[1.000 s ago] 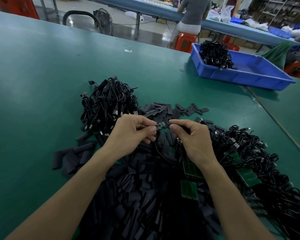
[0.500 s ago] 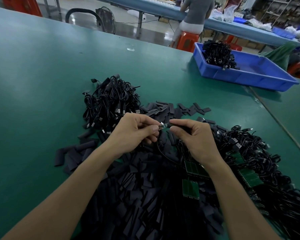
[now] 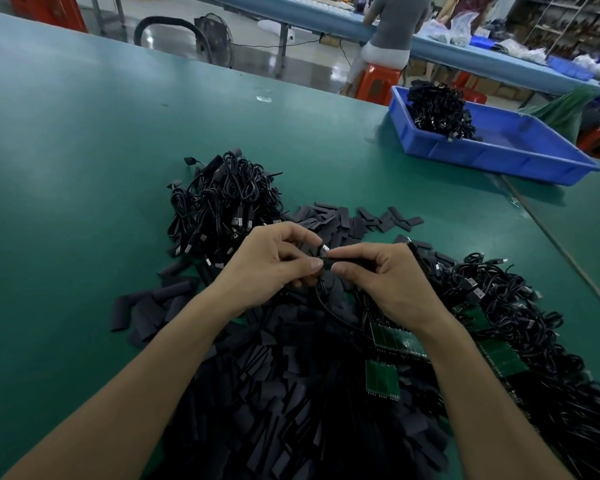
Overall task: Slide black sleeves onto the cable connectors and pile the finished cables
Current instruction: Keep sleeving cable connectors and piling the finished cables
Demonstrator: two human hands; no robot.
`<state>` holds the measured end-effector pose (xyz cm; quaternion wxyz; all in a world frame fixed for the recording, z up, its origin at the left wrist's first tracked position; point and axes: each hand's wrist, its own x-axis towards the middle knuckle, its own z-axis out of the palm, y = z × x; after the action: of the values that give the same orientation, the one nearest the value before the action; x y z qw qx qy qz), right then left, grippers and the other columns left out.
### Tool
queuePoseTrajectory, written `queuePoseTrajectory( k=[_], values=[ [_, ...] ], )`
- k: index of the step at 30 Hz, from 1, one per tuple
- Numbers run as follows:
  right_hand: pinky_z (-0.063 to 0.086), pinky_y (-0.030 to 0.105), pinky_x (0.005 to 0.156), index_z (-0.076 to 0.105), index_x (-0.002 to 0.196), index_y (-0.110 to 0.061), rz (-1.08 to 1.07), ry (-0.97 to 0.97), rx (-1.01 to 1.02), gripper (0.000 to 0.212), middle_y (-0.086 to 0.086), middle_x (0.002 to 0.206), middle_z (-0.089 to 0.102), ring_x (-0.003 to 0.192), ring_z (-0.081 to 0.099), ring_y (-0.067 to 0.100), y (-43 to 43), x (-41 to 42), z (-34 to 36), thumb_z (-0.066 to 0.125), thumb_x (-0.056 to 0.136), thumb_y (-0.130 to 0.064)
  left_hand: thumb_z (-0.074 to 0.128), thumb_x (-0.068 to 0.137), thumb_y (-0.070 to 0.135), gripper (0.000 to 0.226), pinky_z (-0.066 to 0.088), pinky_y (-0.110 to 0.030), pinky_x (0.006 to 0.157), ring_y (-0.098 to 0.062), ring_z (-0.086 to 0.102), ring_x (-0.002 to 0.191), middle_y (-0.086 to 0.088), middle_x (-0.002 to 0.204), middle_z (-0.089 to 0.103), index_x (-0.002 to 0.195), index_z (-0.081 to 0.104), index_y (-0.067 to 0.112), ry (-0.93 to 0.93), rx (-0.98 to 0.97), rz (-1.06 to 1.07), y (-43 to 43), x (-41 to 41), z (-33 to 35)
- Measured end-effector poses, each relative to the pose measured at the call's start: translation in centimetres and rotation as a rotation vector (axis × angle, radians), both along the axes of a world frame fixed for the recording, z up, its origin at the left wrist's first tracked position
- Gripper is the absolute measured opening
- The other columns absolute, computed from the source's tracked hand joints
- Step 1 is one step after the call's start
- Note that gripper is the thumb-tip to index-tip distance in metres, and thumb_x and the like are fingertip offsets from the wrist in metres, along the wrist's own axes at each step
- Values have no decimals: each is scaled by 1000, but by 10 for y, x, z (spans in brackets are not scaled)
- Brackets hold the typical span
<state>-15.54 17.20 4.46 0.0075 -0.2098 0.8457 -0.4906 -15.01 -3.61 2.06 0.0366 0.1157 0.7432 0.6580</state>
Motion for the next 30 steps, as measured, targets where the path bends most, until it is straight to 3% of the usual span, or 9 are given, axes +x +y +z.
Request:
queuePoseTrajectory(
  k=[2, 5, 7, 11, 22, 30],
  values=[
    [51, 17, 68, 75, 100, -32, -27, 21, -34, 21, -16, 75, 73, 66, 65, 1, -1, 2, -4, 75, 86, -16, 77, 87, 27, 11, 55, -30, 63, -19, 72, 72, 8, 75, 76, 95, 69, 25, 64, -155, 78, -2, 0, 0],
    [55, 23, 66, 75, 101, -31, -86, 19, -99, 21, -5, 76, 75, 65, 66, 7, -2, 3, -8, 74, 87, -14, 73, 87, 45, 17, 42, -15, 49, 1, 59, 52, 17, 67, 72, 77, 72, 31, 118, -322, 159, -3, 0, 0],
    [54, 21, 65, 75, 102, -30, -98, 25, -103, 22, -6, 78, 75, 67, 68, 7, -3, 4, -10, 74, 87, -13, 70, 90, 44, 24, 33, -12, 43, 0, 46, 42, 13, 63, 71, 72, 72, 29, 108, -325, 137, -3, 0, 1],
    [54, 18, 64, 75, 100, -30, -105, 43, -102, 22, -9, 78, 75, 67, 69, 6, -4, 6, -9, 73, 88, -11, 69, 92, 38, 25, 31, -17, 43, -3, 39, 42, 6, 63, 72, 72, 74, 25, 66, -273, 81, -4, 0, 2],
    [53, 18, 65, 73, 102, -31, -59, 23, -102, 22, -7, 78, 75, 67, 68, 6, -3, 8, -6, 73, 87, -16, 66, 94, 37, 25, 35, -23, 47, -8, 42, 46, 0, 69, 74, 76, 75, 23, 65, -281, 21, -3, 0, -2],
    [50, 15, 59, 75, 96, -26, -92, -11, -156, 19, -5, 76, 75, 63, 68, 6, -2, 8, -10, 69, 91, -8, 66, 94, 36, 22, 35, -21, 45, -2, 43, 44, 10, 69, 73, 74, 73, 29, 104, -303, 16, -2, 1, -4]
  ],
)
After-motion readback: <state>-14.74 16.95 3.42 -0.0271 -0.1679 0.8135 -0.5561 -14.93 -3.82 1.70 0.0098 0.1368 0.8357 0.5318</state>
